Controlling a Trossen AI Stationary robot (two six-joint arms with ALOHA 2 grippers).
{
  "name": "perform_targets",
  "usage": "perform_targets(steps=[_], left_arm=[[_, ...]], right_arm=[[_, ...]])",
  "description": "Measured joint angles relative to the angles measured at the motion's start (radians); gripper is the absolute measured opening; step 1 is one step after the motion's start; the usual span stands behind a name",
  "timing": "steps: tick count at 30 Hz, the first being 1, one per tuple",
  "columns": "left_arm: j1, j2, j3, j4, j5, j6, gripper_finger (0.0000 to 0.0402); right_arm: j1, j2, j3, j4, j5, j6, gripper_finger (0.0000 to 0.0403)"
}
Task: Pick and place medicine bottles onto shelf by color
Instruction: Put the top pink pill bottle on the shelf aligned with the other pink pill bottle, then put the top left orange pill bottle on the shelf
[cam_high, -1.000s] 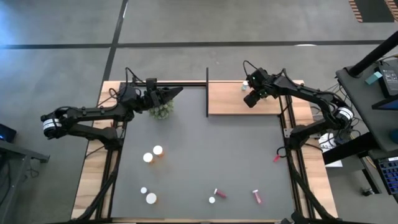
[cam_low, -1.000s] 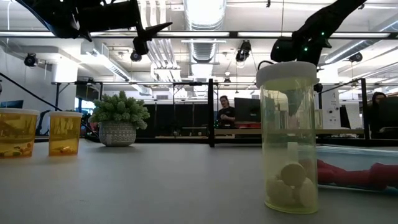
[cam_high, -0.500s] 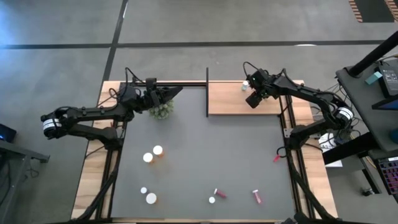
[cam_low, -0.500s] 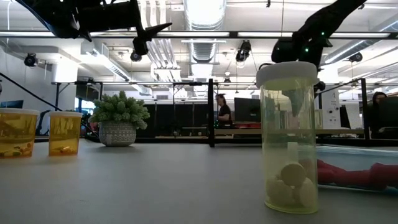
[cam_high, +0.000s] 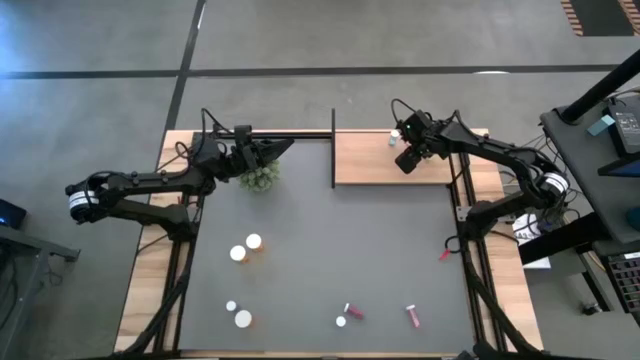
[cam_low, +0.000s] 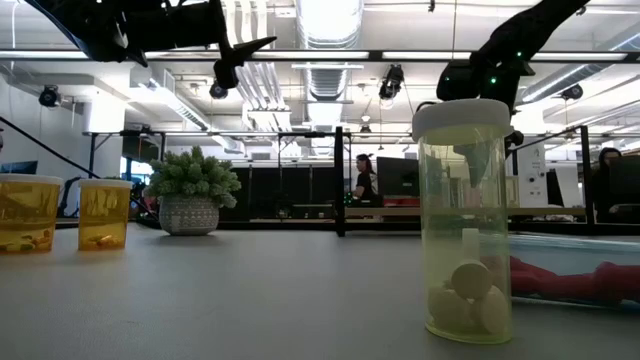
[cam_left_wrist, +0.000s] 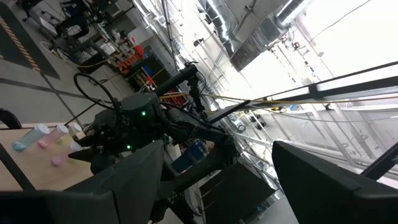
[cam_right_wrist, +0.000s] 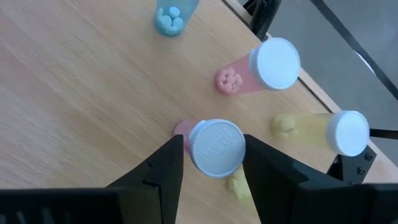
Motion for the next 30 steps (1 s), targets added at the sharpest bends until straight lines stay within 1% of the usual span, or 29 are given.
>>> perform_targets(steps=[4,8,17,20,22,24,27,30], left_arm=[[0.000,0.000,0.000,0.000,0.000,0.000,0.0283],[0.000,0.000,0.000,0.000,0.000,0.000,0.0283],[0.000,0.000,0.000,0.000,0.000,0.000,0.0283],[0.000,0.000,0.000,0.000,0.002,-0.002,0.0283],[0.000,0.000,0.000,0.000,0.028,-0.003,0.0283],[-0.001,0.001,0.010,-0.001,0.066,-0.002,0.0283],[-0.008,0.001,0.028,0.002,0.114,0.022,0.0283],[-0.010,0.001,0.039,-0.001,0.133,0.024,0.0283]], right_arm=[[0.000,-0.012,0.020,0.000,-0.010,0.002,0.0151],[0.000,-0.018,0.053,-0.037,-0.027,0.013,0.0151],[0.003,-0.044,0.168,-0.120,-0.030,0.071,0.0151],[0.003,-0.065,0.216,-0.134,-0.085,0.103,0.0151],[0.004,-0.082,0.245,-0.130,-0.151,0.135,0.0151],[0.016,-0.096,0.268,-0.125,-0.186,0.172,0.0151],[0.056,-0.112,0.289,-0.123,-0.186,0.217,0.0151],[0.118,-0.123,0.295,-0.117,-0.184,0.267,0.0151]])
